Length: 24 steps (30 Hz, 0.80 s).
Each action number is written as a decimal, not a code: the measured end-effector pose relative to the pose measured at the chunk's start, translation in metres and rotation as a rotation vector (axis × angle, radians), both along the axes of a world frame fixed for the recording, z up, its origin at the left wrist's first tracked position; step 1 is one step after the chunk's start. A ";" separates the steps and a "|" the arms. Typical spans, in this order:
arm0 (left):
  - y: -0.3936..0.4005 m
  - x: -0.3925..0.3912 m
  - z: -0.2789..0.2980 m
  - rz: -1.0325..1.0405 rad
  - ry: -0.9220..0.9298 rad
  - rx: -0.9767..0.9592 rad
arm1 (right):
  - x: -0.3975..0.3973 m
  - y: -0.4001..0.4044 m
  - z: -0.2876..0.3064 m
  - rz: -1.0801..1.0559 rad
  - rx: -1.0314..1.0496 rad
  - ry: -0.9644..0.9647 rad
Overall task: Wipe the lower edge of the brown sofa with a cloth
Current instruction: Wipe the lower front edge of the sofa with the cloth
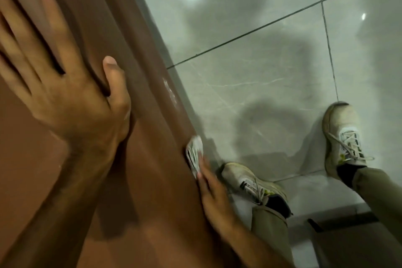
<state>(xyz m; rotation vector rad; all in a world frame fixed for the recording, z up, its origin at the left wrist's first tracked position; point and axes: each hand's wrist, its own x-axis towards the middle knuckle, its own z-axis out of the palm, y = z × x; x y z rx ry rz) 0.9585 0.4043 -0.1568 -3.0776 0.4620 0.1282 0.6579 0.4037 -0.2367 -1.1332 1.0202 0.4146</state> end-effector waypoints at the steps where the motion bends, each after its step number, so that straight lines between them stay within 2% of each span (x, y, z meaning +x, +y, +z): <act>1: 0.001 0.002 -0.003 0.027 0.016 -0.036 | 0.024 -0.012 -0.019 0.025 -0.007 -0.029; 4: -0.007 0.001 0.004 -0.009 -0.078 -0.034 | 0.026 -0.023 -0.056 0.016 -0.011 0.101; 6: -0.018 -0.004 0.016 -0.087 -0.183 -0.001 | -0.016 -0.010 -0.036 -0.013 0.007 0.214; 9: -0.030 -0.011 0.026 -0.095 -0.195 0.051 | -0.043 0.008 0.021 -0.173 0.036 0.139; 11: -0.031 -0.014 0.027 -0.084 -0.160 0.075 | 0.012 -0.009 0.024 -0.097 0.028 0.009; 14: -0.022 -0.012 0.019 -0.091 -0.136 0.056 | 0.130 -0.045 -0.019 0.047 -0.131 -0.293; 15: -0.020 -0.010 0.015 -0.093 -0.139 0.070 | 0.165 -0.056 -0.040 0.041 -0.173 -0.298; 17: -0.020 -0.009 0.014 -0.080 -0.138 0.087 | 0.198 -0.075 -0.068 -0.011 -0.201 -0.148; 19: -0.026 -0.007 0.018 -0.088 -0.147 0.070 | 0.170 -0.074 -0.073 0.009 -0.120 -0.014; 21: -0.030 -0.008 0.022 -0.091 -0.144 0.076 | 0.116 -0.063 -0.044 0.027 -0.050 0.093; 22: -0.032 -0.008 0.023 -0.090 -0.139 0.072 | 0.099 -0.058 -0.023 0.006 -0.039 0.091; 24: -0.032 -0.011 0.023 -0.088 -0.137 0.077 | 0.105 -0.053 0.004 -0.020 -0.037 -0.071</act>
